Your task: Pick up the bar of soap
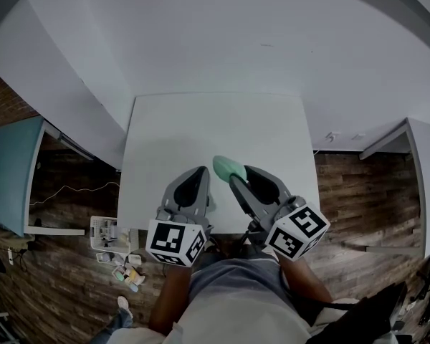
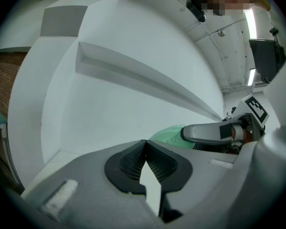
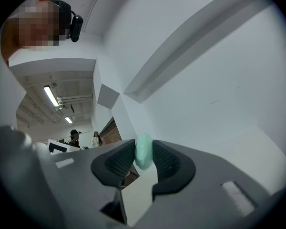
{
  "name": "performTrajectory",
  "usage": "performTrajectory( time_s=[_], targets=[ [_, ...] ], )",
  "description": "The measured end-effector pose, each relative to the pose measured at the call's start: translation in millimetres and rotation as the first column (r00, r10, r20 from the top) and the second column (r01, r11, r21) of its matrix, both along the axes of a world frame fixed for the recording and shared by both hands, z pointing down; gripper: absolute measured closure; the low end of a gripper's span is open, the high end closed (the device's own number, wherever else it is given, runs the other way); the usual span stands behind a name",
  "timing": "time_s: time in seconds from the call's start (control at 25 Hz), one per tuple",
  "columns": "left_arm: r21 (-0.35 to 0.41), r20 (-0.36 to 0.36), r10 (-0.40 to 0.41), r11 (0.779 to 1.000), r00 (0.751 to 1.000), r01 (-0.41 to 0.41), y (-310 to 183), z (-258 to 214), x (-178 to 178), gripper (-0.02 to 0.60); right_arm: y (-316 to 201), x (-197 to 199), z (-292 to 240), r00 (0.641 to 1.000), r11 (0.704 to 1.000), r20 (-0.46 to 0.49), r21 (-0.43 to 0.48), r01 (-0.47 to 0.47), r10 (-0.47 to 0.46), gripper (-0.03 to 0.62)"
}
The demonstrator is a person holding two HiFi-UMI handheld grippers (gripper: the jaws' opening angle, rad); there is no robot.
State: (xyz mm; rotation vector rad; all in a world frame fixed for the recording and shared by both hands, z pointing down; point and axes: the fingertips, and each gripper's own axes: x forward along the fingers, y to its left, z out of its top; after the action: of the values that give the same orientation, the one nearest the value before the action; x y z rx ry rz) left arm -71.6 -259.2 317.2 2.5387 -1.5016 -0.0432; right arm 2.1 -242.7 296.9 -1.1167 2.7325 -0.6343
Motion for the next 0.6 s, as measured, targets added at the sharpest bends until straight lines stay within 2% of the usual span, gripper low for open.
performTrajectory(
  time_s=[0.6],
  targets=[
    [-0.006,0.003,-0.006,1.000,1.000,0.006,6.9,2.5,-4.3,0.580,4.5,-1.7,0.3,1.000,1.000,0.002,-0.005,-0.004,0.004,0.474]
  ],
)
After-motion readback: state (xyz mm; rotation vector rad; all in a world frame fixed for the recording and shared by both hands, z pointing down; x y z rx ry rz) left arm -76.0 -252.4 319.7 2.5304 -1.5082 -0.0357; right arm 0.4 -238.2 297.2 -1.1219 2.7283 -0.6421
